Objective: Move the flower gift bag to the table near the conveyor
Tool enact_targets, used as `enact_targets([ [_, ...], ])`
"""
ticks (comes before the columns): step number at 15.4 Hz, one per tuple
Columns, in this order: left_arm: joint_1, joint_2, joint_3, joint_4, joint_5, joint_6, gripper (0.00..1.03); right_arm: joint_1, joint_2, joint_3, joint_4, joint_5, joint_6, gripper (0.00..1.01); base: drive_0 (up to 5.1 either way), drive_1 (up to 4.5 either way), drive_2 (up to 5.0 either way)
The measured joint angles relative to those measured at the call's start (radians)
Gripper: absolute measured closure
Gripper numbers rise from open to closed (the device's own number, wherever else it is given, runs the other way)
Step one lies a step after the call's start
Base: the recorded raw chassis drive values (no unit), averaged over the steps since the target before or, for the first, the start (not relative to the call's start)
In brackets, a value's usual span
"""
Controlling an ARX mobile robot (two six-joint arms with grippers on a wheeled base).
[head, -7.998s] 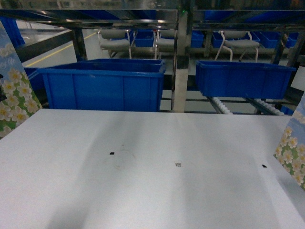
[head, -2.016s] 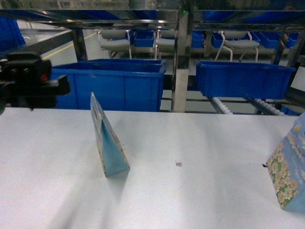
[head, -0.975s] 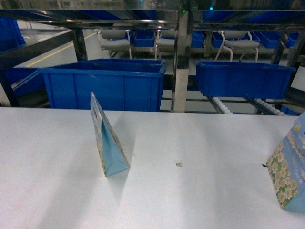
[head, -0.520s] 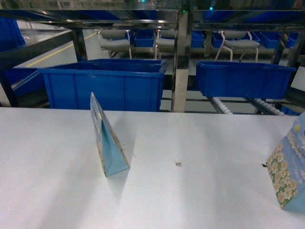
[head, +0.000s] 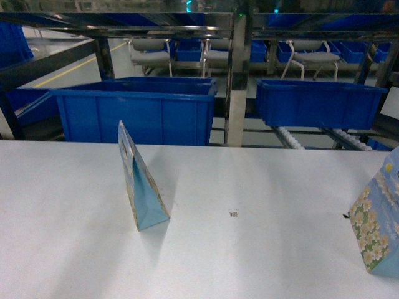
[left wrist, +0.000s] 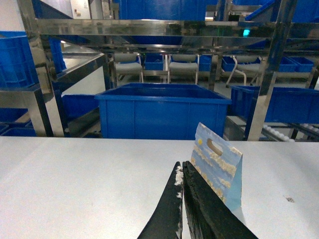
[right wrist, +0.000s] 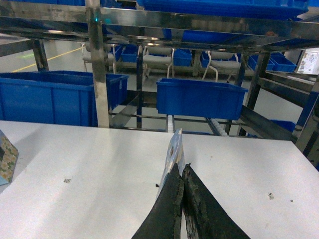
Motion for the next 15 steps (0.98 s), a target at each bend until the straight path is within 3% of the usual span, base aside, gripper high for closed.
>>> enact_targets([
  [4,0.0,-0.095,0.0,-0.106,0.0,0.0,1.01,0.0,0.0,0.0,0.0,0.0,0.0,0.99,0.0,0.0,0.0],
  [7,0.0,-0.189,0.0,-0.249,0.001,0.0,1.01,0.0,0.0,0.0,0.0,0.0,0.0,0.99,0.0,0.0,0.0],
  [14,0.0,-0.243,0.0,-0.254,0.0,0.0,1.01,0.0,0.0,0.0,0.0,0.0,0.0,0.99,0.0,0.0,0.0],
  [15,0.0,-0.243,0.0,-0.254,0.0,0.0,0.93,0.0,0.0,0.0,0.0,0.0,0.0,0.92,0.0,0.0,0.0],
])
